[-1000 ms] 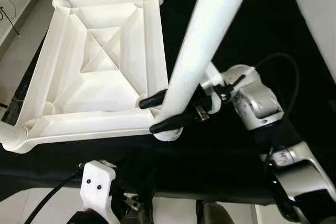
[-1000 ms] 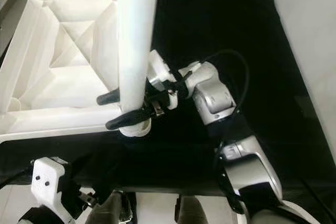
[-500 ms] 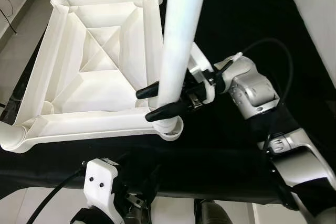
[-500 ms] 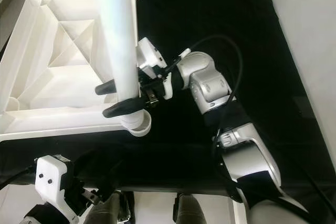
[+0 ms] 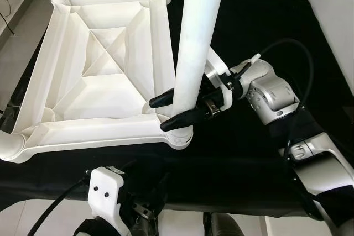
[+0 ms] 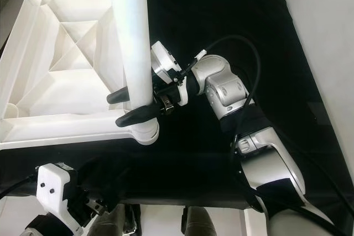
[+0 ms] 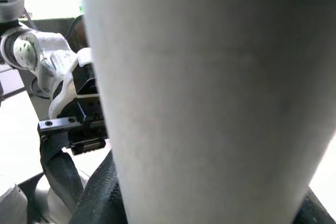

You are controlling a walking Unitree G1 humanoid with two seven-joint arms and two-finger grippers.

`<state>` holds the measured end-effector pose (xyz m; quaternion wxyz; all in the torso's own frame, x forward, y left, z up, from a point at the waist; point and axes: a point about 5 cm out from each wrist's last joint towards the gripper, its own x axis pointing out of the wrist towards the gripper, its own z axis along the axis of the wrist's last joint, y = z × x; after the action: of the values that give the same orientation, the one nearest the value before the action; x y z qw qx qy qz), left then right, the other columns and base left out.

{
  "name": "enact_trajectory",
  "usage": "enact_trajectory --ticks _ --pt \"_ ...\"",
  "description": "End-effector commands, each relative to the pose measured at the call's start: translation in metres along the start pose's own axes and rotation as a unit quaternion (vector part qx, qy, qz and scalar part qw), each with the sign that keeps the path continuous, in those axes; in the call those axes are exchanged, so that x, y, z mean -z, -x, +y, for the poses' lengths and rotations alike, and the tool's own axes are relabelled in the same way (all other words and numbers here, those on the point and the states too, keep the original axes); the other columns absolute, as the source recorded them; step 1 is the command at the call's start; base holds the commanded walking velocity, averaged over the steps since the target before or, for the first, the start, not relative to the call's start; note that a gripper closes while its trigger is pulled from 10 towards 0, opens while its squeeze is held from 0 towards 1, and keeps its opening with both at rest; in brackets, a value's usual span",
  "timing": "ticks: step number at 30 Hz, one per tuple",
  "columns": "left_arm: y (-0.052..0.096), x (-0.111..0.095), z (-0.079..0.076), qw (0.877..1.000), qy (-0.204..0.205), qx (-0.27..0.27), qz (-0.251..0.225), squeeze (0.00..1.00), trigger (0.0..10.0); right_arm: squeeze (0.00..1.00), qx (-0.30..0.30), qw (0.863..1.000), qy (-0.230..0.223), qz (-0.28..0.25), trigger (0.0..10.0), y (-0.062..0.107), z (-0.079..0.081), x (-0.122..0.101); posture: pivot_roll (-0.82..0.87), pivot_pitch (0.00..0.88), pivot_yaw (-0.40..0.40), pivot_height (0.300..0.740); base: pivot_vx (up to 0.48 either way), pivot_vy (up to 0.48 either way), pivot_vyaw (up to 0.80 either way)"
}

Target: Building children table

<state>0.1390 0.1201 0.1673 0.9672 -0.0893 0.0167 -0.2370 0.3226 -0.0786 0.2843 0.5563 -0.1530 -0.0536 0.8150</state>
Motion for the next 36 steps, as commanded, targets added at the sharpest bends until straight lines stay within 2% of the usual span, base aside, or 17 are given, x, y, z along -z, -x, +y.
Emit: enact_trajectory --ticks 1,3,6,11,14,19,28,36 --pt "0.002 0.005 0.000 1.000 0.011 -0.001 0.010 0.00 10.0 0.00 -0.017 1.000 -0.018 0.009 10.0 -0.005 0.003 0.008 0.11 0.341 -0.019 0.740 0.000 0.000 0.00" --pt "0.002 0.005 0.000 1.000 0.011 -0.001 0.010 0.00 10.0 0.00 -0.018 1.000 -0.020 0.011 10.0 -0.006 0.003 0.010 0.11 0.341 -0.019 0.740 0.000 0.000 0.00" --pt "0.002 0.005 -0.001 1.000 0.010 -0.002 0.009 0.00 10.0 0.00 0.014 1.000 -0.018 0.013 10.0 -0.012 0.001 0.018 0.10 0.341 -0.024 0.740 0.000 0.000 0.00" --pt "0.002 0.004 -0.001 1.000 0.009 -0.003 0.008 0.00 10.0 0.00 0.023 0.999 -0.019 0.014 10.0 -0.011 0.004 0.018 0.10 0.344 -0.023 0.740 0.000 0.000 0.00" --pt "0.001 0.005 -0.001 1.000 0.009 -0.001 0.008 0.00 10.0 0.00 0.061 0.998 -0.025 0.015 10.0 -0.006 0.008 0.021 0.10 0.344 -0.022 0.740 0.000 0.000 0.00" --pt "0.001 0.005 -0.001 1.000 0.009 0.000 0.008 0.00 10.0 0.00 0.094 0.995 -0.030 0.011 10.0 -0.003 0.013 0.023 0.10 0.342 -0.019 0.740 0.000 0.000 0.00" --pt "0.001 0.005 0.000 1.000 0.008 -0.001 0.009 0.00 10.0 0.00 0.127 0.991 -0.033 0.011 10.0 -0.007 0.021 0.028 0.10 0.333 -0.014 0.740 0.000 0.000 0.00" --pt "0.002 0.007 0.001 1.000 0.008 -0.002 0.009 0.00 10.0 0.00 0.171 0.984 -0.023 0.051 10.0 -0.009 0.025 0.033 0.09 0.323 -0.014 0.740 0.000 0.000 0.00"
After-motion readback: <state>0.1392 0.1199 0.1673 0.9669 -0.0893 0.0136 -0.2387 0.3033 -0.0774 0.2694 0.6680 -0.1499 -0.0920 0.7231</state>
